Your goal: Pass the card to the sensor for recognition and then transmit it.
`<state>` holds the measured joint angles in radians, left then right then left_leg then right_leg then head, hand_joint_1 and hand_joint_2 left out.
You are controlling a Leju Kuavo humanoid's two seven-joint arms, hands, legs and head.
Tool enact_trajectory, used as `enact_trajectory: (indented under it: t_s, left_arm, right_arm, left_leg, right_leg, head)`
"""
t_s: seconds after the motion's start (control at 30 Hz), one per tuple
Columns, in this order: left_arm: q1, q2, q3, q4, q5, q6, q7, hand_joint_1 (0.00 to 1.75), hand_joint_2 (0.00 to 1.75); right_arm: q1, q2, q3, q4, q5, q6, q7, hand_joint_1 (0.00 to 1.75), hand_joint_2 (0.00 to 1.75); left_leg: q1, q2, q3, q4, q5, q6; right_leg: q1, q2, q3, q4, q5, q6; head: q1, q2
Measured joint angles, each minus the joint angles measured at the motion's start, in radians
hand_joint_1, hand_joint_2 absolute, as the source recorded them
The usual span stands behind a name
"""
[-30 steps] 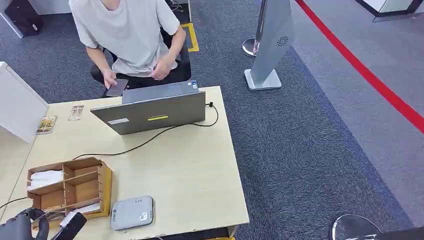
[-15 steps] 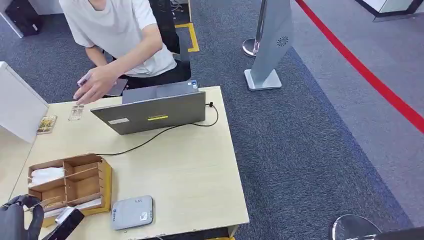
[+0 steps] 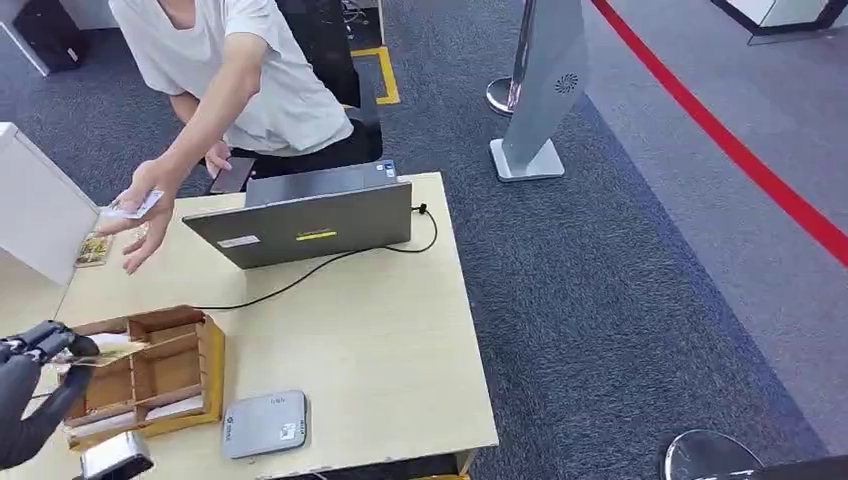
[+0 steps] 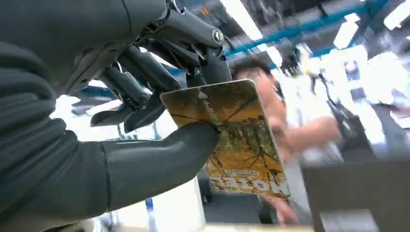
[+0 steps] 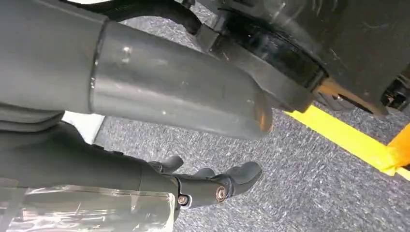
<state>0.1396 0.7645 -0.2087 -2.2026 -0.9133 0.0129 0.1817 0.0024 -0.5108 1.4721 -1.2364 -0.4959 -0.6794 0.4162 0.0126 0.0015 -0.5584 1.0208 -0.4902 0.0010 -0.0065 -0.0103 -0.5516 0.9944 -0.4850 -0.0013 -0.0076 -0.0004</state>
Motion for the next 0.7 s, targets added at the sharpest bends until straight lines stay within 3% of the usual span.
enact_trajectory:
  t_s: [0.07,0.13,0.2,0.27,0.47,0.7]
  left_arm:
    - [-0.16,-0.04,-0.018,0.039,-0.055,0.001,0.061,1.75,1.75]
    - [-0.286,-0.079,-0.031,0.128,-0.181,0.1,0.103,1.75,1.75]
    - [-0.38,-0.102,-0.033,0.257,-0.26,0.22,0.098,1.75,1.75]
    - [-0.438,-0.115,-0.033,0.369,-0.267,0.29,0.074,1.75,1.75]
    - [-0.528,-0.14,-0.031,0.611,-0.308,0.305,0.067,1.75,1.75]
    - [-0.577,-0.169,-0.031,0.756,-0.307,0.304,0.069,1.75,1.75]
  right_arm:
    - [-0.019,0.0,0.011,0.003,0.018,0.028,-0.008,0.0,0.0]
    - [-0.043,0.0,0.016,0.016,0.053,0.077,-0.024,0.0,0.0]
    - [-0.058,0.002,0.016,0.04,0.082,0.132,-0.05,0.0,0.0]
    - [-0.063,0.003,0.013,0.063,0.1,0.158,-0.065,0.0,0.0]
    - [-0.062,0.007,-0.007,0.104,0.151,0.192,-0.079,0.0,0.0]
    - [-0.049,0.008,-0.033,0.122,0.164,0.198,-0.075,0.0,0.0]
  left_leg:
    - [-0.001,-0.005,-0.002,0.0,0.003,0.001]
    - [0.0,-0.003,-0.002,0.0,0.005,-0.001]
    - [0.0,-0.002,-0.001,0.0,0.006,-0.002]
    - [0.0,0.0,-0.001,0.0,0.006,-0.002]
    - [0.0,0.001,-0.001,0.0,0.006,-0.002]
    - [0.0,0.001,-0.002,0.0,0.006,-0.002]
  right_leg:
    - [0.0,-0.004,0.002,0.0,0.001,0.001]
    - [0.0,-0.003,0.001,0.0,0.005,-0.002]
    - [0.0,-0.001,0.001,0.0,0.007,-0.003]
    - [0.0,0.001,0.001,0.001,0.007,-0.002]
    - [0.0,0.002,0.0,0.001,0.007,-0.003]
    - [0.0,0.003,-0.001,0.001,0.007,-0.003]
  head:
    - [0.0,0.0]
    - [0.001,0.0]
    - [0.002,0.0]
    - [0.0,0.0]
    - [0.0,0.0]
    - [0.001,0.0]
